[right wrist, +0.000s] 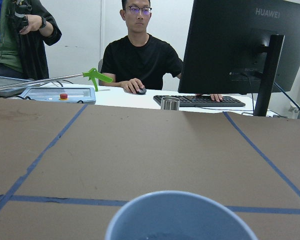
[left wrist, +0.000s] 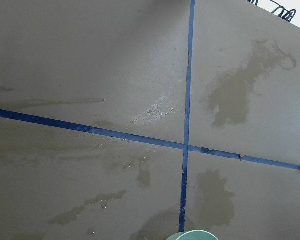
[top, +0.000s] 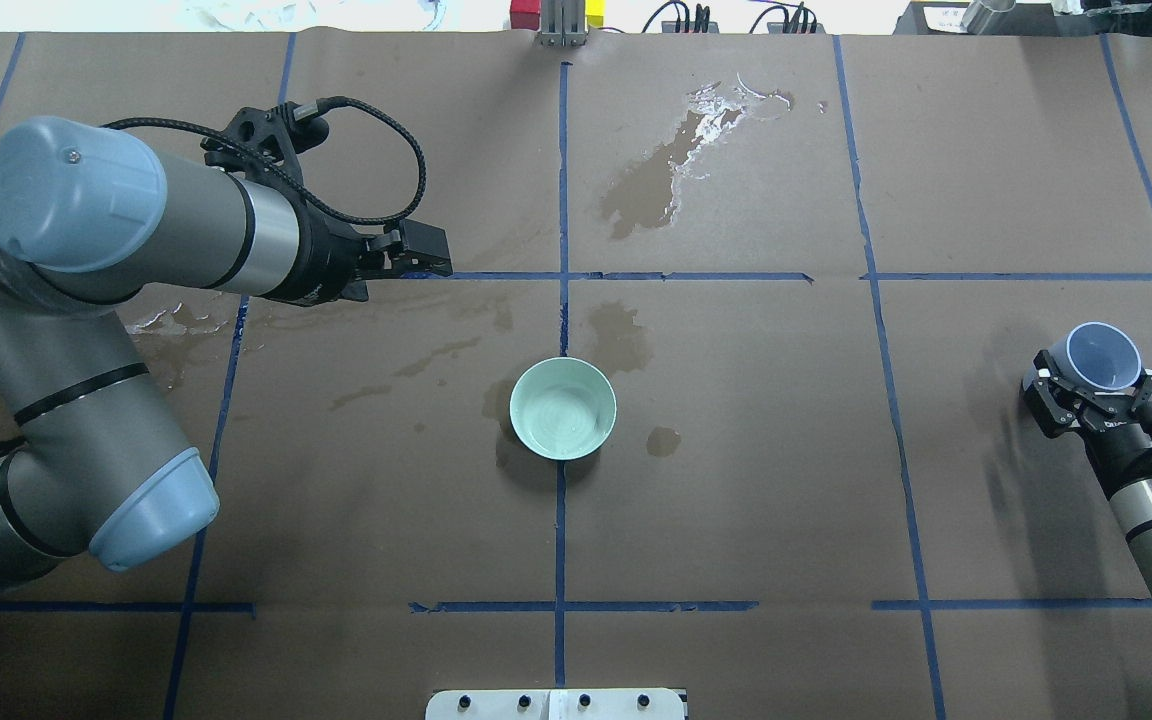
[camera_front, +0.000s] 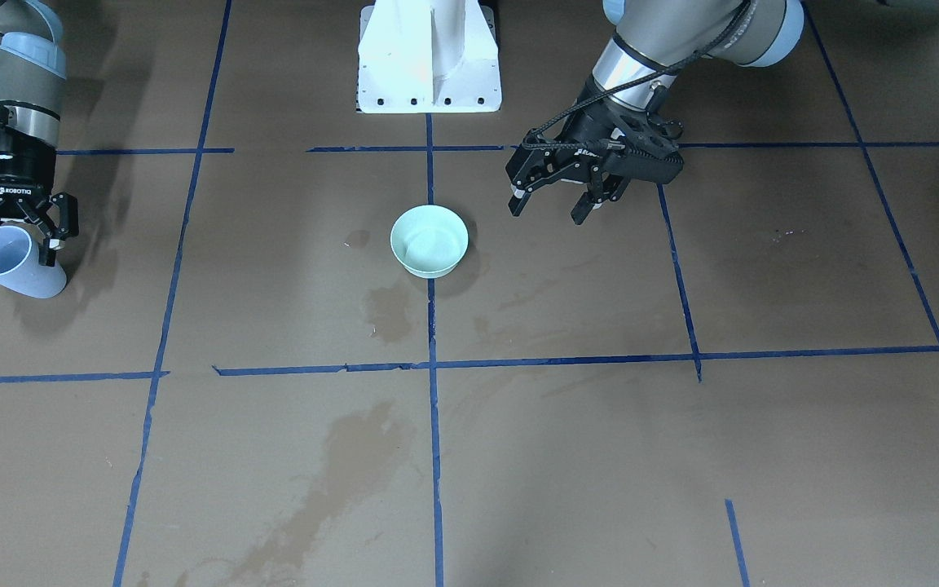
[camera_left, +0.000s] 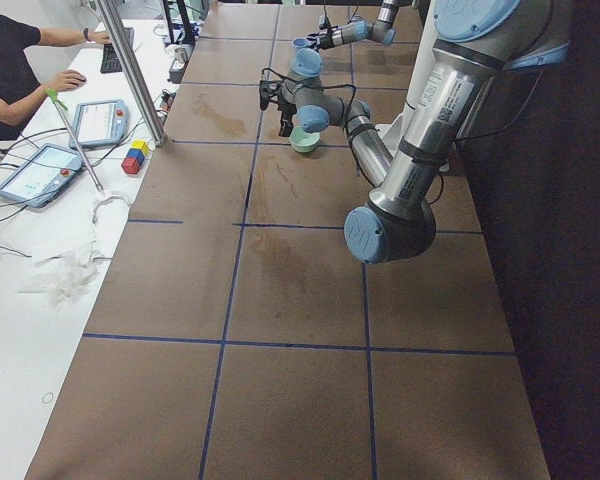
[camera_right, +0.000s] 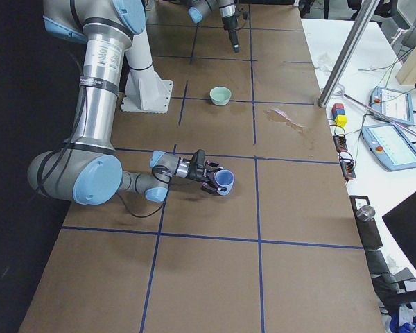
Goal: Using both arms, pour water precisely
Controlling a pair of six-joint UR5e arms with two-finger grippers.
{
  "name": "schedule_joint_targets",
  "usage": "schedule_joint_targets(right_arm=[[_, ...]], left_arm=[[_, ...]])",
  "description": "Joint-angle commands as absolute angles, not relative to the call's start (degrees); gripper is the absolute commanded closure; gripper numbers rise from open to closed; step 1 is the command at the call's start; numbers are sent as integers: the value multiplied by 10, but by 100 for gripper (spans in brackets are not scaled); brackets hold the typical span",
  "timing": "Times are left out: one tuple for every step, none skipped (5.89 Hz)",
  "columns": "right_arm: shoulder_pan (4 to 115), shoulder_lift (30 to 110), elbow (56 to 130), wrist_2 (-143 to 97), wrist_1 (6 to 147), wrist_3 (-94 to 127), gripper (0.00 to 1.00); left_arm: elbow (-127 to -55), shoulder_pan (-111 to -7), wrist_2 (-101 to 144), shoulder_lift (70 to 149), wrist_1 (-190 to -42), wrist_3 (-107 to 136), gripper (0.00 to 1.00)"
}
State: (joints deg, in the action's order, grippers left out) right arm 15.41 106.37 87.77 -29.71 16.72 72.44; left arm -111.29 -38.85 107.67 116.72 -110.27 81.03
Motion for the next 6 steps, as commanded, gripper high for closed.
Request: schedule_joint_targets(right_arm=[[156,1061,867,-297,160,721,2],[159,1058,867,-298,160,719,5],[162,1057,867,-300,160,720,25],[170,1048,867,-298,160,713,53],[181,1037,885,-300,159,687,79],[188,1011,909,-301,161,652,84]], left_arm=[[-1119,-388,1077,1167,-1102,810,0],[-1120,-388,1078,1166,-1102,810,0],[-1121,-388,1078,1166,-1101,810,0],[-1125,-388,1078,1158,-1101,810,0],[-1129,-389,1078,1157,-1101,810,0],[-1129,-388,1078,1155,-1101,810,0]])
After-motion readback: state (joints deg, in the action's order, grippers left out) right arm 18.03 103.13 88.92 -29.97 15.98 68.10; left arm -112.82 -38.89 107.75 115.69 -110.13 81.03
